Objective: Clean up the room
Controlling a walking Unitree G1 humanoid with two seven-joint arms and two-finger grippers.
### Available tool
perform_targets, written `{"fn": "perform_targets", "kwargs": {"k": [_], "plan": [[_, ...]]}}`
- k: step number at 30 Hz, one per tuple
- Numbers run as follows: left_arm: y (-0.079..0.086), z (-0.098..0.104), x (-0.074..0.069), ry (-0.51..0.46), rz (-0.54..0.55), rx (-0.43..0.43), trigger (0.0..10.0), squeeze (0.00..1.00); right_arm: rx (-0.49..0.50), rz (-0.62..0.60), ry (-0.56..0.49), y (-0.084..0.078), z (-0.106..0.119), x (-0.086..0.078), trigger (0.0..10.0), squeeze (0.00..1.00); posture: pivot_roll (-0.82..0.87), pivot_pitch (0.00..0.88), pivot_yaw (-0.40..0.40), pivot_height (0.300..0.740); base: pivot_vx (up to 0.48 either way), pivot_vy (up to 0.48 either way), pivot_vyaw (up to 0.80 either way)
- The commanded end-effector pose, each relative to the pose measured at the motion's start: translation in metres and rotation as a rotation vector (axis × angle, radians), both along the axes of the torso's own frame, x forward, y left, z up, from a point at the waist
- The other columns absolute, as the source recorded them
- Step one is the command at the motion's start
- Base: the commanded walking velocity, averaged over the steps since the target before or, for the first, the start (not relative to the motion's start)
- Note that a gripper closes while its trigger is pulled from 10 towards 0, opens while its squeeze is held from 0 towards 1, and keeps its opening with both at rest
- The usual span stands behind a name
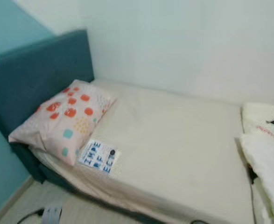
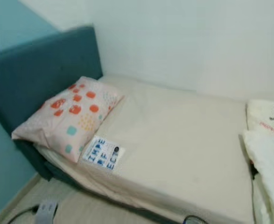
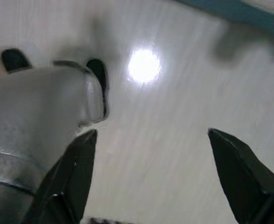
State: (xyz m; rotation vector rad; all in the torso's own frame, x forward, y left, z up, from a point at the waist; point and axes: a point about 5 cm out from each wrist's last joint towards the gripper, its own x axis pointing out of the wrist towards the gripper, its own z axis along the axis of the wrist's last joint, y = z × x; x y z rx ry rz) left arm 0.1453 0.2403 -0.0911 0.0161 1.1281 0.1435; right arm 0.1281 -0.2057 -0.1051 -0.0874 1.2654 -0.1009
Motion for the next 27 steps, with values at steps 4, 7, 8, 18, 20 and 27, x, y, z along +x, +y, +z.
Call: {"fn": "perform_targets", "kwargs": {"k": [4,7,8,18,20,27], "plan": [[0.001,0.001,0.001,0.003,-0.004,0.003,10.0,0.00,0.017,-0.001,0.009,-0.005,-0.001,-0.005,10.0,0.00,-0.12,0.041,0.007,0.740,0.000,0.000,-0.70],[0.001,0.001,0.001,0.003,-0.009,0.005,10.0,0.00,0.007,-0.005,0.014,-0.014,0.000,-0.009,10.0,0.00,-0.12,0.041,0.007,0.740,0.000,0.000,-0.69],[0.001,0.001,0.001,0.003,-0.013,0.004,10.0,0.00,0.002,-0.008,0.016,-0.018,0.000,-0.011,10.0,0.00,-0.12,0.043,0.007,0.740,0.000,0.000,-0.69],[0.000,0.001,0.002,0.011,-0.039,-0.003,10.0,0.00,-0.019,-0.015,-0.006,-0.017,0.000,-0.012,10.0,0.00,-0.12,0.037,0.005,0.740,0.000,-0.174,-0.42],[0.000,0.001,0.001,0.012,-0.041,-0.003,10.0,0.00,-0.016,-0.013,-0.009,-0.015,0.000,-0.011,10.0,0.00,-0.12,0.037,0.005,0.740,0.000,-0.472,0.00],[0.000,0.000,0.001,0.013,-0.039,-0.008,10.0,0.00,0.008,0.000,-0.044,0.012,0.001,0.008,10.0,0.00,-0.12,0.029,0.006,0.740,0.000,-0.472,0.00]]}}
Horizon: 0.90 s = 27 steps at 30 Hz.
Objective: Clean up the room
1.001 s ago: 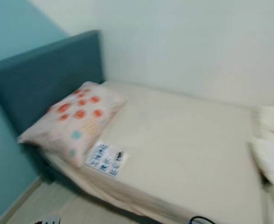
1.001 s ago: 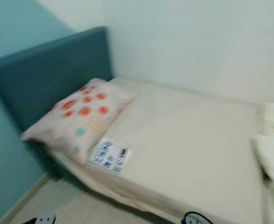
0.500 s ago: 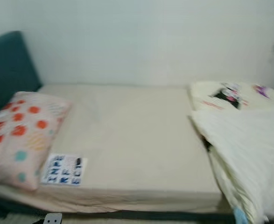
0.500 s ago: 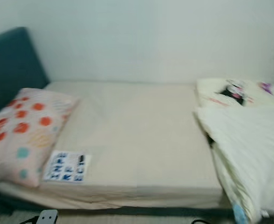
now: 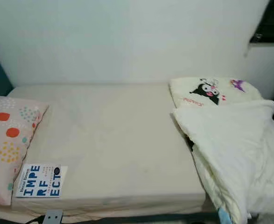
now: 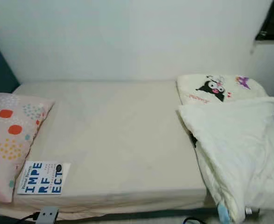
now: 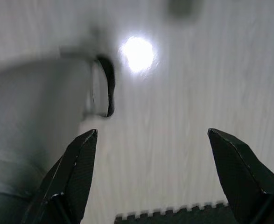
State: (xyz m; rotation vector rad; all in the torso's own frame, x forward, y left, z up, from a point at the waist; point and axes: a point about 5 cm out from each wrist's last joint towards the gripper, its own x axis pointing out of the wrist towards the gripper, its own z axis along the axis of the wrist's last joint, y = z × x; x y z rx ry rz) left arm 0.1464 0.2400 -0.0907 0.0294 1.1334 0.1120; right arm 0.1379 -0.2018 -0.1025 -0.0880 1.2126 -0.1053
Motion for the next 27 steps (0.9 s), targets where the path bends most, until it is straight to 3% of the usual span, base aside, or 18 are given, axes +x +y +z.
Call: {"fn": "perform_targets", "kwargs": {"k": [1,9,15,27], "plan": [[0.000,0.000,0.000,0.007,-0.007,-0.002,10.0,0.00,0.012,0.001,0.009,0.008,-0.002,-0.002,10.0,0.00,-0.12,0.029,0.006,0.740,0.000,-0.472,0.00],[-0.001,0.000,0.001,0.006,-0.007,-0.007,10.0,0.00,0.010,-0.001,-0.007,0.008,0.001,0.005,10.0,0.00,-0.12,0.035,0.008,0.740,0.000,-0.472,0.00],[-0.002,0.000,0.001,0.007,-0.007,-0.010,10.0,0.00,-0.003,-0.011,-0.020,-0.005,0.004,0.008,10.0,0.00,-0.12,0.039,0.008,0.740,0.000,-0.472,0.00],[-0.003,0.000,0.001,0.008,-0.005,-0.014,10.0,0.00,-0.021,0.008,-0.039,-0.010,0.006,0.012,10.0,0.00,-0.13,0.038,0.004,0.740,0.000,-0.472,0.00]]}}
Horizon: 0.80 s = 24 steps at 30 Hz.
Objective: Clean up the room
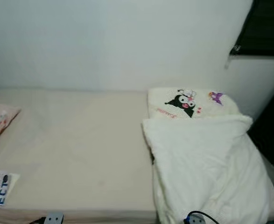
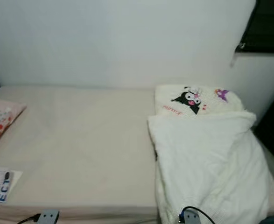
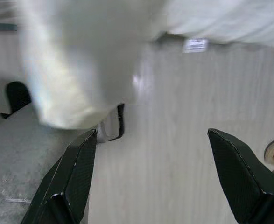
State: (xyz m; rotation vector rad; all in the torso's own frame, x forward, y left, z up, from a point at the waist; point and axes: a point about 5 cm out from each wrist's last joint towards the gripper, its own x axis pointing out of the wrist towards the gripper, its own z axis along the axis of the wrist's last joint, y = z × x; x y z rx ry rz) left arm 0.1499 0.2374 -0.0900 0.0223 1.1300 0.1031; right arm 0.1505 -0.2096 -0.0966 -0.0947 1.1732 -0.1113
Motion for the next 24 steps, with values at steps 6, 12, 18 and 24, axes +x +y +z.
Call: {"fn": "perform_targets", "kwargs": {"k": [6,12,18,24], "plan": [[-0.001,-0.001,-0.002,0.011,-0.004,-0.007,10.0,0.00,-0.017,0.016,-0.024,0.002,0.002,0.006,10.0,0.00,-0.13,0.038,0.004,0.740,0.000,-0.472,0.00],[-0.002,-0.001,-0.002,0.011,-0.006,-0.008,10.0,0.00,-0.018,0.008,-0.056,0.002,0.007,0.017,10.0,0.00,-0.13,0.035,0.003,0.740,0.000,-0.472,0.00],[-0.002,-0.001,-0.002,0.011,-0.004,-0.008,10.0,0.00,-0.025,0.017,-0.090,0.000,0.014,0.032,10.0,0.00,-0.13,0.035,0.001,0.740,0.000,-0.472,0.00],[-0.002,-0.001,-0.002,0.012,-0.004,-0.009,10.0,0.00,-0.027,0.017,-0.105,0.002,0.016,0.038,10.0,0.00,-0.13,0.036,0.001,0.740,0.000,-0.472,0.00]]}}
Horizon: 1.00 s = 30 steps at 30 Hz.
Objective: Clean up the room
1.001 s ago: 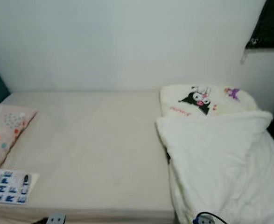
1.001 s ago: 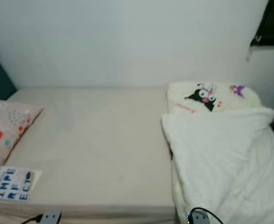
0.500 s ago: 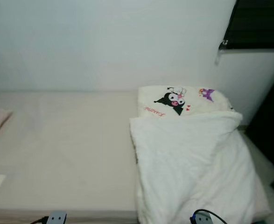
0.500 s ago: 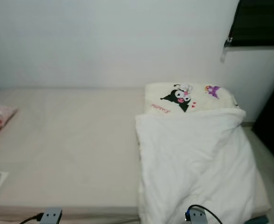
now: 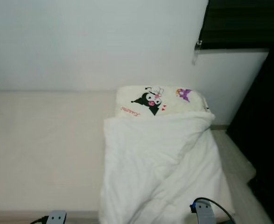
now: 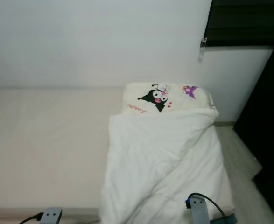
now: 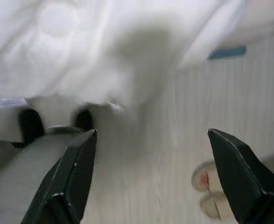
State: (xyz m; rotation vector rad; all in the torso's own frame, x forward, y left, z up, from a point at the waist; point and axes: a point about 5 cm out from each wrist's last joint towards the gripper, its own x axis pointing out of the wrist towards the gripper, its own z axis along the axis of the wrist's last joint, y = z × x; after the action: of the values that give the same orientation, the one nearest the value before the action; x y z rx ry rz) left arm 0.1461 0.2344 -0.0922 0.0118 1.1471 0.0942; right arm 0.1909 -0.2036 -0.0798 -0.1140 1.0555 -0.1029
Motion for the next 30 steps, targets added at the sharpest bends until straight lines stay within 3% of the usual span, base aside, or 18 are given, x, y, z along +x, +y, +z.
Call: {"fn": "perform_targets", "kwargs": {"k": [1,5,11,20,21,24,30], "plan": [[0.001,0.001,0.002,-0.004,-0.003,0.005,10.0,0.00,-0.011,-0.008,0.008,-0.003,0.000,-0.001,10.0,0.00,-0.14,0.036,0.001,0.740,0.000,-0.472,0.00],[0.001,0.001,0.002,-0.003,0.002,0.007,10.0,0.00,-0.011,-0.010,0.006,0.000,0.001,0.002,10.0,0.00,-0.14,0.036,0.001,0.740,0.000,-0.441,0.00],[0.002,0.001,0.002,-0.002,0.014,0.022,10.0,0.00,0.004,-0.022,0.008,0.004,0.002,0.004,10.0,0.00,-0.13,0.034,0.002,0.740,0.000,0.000,0.00],[0.004,0.001,0.001,0.003,0.006,0.042,10.0,0.00,0.112,-0.107,-0.112,0.002,0.015,0.028,10.0,0.00,-0.14,0.033,0.005,0.705,0.000,0.000,0.00],[0.005,0.001,0.001,0.005,0.002,0.047,10.0,0.00,0.200,-0.167,-0.132,0.002,0.018,0.032,10.0,0.00,-0.15,0.032,0.009,0.695,0.000,0.000,0.00],[0.005,0.001,0.001,0.005,-0.001,0.048,10.0,0.00,0.253,-0.199,-0.130,0.003,0.018,0.032,10.0,0.00,-0.15,0.032,0.010,0.685,0.000,0.000,0.00],[0.005,0.001,0.000,0.000,-0.004,0.046,10.0,0.00,0.230,-0.206,-0.111,-0.001,0.017,0.030,10.0,0.00,-0.14,0.036,0.014,0.655,0.000,0.000,0.00]]}}
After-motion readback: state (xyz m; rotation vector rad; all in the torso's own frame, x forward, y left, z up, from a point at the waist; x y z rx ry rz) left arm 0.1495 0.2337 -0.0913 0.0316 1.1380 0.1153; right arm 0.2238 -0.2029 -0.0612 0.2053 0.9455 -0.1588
